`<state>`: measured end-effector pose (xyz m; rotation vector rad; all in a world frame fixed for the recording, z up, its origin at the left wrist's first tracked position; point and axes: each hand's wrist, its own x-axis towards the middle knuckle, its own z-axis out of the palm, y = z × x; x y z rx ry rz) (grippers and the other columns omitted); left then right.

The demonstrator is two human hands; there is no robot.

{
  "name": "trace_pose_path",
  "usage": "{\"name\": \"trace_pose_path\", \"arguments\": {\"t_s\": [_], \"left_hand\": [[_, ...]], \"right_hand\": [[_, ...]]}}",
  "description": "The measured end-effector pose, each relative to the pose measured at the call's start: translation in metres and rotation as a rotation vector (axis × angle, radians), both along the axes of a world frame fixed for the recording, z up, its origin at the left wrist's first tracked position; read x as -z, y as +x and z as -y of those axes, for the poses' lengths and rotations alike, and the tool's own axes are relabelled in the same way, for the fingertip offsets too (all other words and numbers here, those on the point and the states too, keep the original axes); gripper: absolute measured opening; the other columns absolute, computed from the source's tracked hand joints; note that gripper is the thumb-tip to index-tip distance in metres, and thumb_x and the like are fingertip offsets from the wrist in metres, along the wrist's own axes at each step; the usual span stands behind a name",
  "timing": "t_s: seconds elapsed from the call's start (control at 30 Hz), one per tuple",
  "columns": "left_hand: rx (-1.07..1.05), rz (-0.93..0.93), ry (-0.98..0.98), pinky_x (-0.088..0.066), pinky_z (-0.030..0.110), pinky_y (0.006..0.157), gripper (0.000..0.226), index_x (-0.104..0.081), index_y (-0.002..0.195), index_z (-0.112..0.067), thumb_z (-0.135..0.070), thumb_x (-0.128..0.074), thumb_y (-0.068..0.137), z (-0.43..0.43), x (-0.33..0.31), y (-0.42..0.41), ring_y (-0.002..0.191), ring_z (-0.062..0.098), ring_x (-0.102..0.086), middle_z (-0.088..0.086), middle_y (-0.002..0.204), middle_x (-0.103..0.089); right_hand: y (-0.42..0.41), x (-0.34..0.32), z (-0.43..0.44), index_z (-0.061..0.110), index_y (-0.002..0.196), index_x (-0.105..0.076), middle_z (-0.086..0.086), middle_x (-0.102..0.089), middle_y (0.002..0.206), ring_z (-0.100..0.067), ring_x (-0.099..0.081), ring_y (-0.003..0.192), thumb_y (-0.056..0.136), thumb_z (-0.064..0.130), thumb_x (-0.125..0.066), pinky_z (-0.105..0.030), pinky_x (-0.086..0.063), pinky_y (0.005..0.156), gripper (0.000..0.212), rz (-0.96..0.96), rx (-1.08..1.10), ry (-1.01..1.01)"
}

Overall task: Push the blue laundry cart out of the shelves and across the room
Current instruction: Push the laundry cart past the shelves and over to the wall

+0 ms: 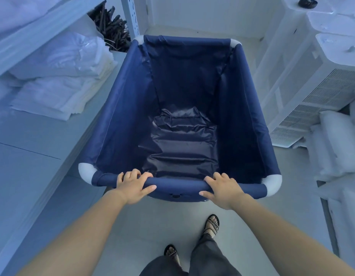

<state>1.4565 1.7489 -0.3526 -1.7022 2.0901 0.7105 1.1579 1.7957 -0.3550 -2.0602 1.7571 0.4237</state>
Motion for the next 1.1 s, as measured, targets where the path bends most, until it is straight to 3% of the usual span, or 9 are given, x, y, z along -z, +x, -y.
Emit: {"name": "trace_pose_path", "arguments": {"t_s": [0.33, 0.53, 1.1], "left_hand": [[0.025, -0.014, -0.084, -0.006, 0.044, 0.114, 0.037, -0.033, 0.128, -0.043, -0.055, -0.033, 0.093, 0.018, 0.003, 0.006, 0.119, 0.02, -0.034, -0.003, 0.126, -0.035], [0.038, 0.007, 0.01, -0.006, 0.045, 0.115, 0.037, -0.033, 0.129, -0.041, -0.054, -0.03, 0.094, 0.064, -0.007, 0.006, 0.124, 0.019, -0.032, -0.002, 0.127, -0.035], [0.087, 0.086, -0.064, -0.005, 0.051, 0.116, 0.04, -0.029, 0.134, -0.04, -0.052, -0.029, 0.095, 0.19, -0.005, 0.01, 0.129, 0.02, -0.031, -0.003, 0.132, -0.038]], "right_hand": [[0.002, 0.0, 0.018, 0.025, 0.118, -0.042, -0.001, -0.048, 0.112, -0.023, -0.043, 0.101, 0.09, 0.062, -0.033, -0.037, -0.037, 0.079, 0.048, 0.054, 0.003, -0.011], [0.006, 0.002, 0.053, 0.025, 0.119, -0.043, -0.001, -0.048, 0.112, -0.023, -0.043, 0.101, 0.09, 0.063, -0.032, -0.038, -0.04, 0.081, 0.049, 0.051, 0.027, -0.033], [0.016, 0.006, 0.178, 0.023, 0.119, -0.041, -0.001, -0.049, 0.115, -0.024, -0.045, 0.103, 0.09, 0.063, -0.033, -0.039, -0.041, 0.077, 0.049, 0.066, 0.016, -0.01]]}}
